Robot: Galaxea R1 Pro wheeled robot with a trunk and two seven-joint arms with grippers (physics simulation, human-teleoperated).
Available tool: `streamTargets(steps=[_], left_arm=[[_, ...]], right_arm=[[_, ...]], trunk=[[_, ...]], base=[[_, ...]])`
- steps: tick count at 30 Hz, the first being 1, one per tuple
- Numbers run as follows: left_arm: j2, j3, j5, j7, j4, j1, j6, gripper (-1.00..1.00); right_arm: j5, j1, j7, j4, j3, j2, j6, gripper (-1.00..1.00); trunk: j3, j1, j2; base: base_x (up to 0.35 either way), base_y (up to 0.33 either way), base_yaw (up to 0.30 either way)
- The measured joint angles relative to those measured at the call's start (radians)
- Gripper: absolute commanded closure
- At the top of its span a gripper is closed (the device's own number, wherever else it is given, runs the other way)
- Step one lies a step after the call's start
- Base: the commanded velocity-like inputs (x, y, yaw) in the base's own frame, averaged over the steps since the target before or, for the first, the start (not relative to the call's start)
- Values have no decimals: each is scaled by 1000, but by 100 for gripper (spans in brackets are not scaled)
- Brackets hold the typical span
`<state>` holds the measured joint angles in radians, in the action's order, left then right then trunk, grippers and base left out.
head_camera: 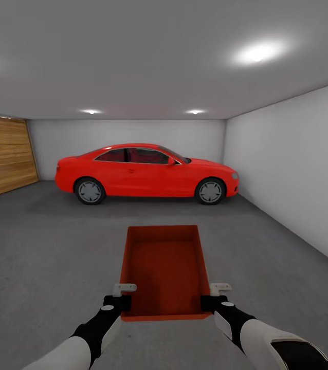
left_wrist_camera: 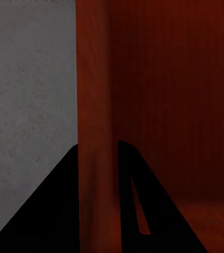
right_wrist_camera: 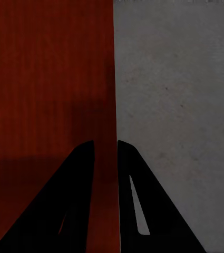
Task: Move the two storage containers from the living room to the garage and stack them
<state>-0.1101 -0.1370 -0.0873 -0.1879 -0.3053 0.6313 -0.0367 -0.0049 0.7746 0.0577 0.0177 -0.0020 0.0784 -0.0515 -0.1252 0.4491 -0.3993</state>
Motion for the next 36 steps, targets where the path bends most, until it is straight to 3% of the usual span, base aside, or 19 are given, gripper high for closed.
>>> streamTargets(steps=[36], left_arm=[[0, 1, 2, 1, -1, 0, 0, 100]], right_arm=[[-1, 0, -1, -1, -1, -1, -3, 100]], trunk=[[0, 0, 0]], base=[[321, 0, 0]])
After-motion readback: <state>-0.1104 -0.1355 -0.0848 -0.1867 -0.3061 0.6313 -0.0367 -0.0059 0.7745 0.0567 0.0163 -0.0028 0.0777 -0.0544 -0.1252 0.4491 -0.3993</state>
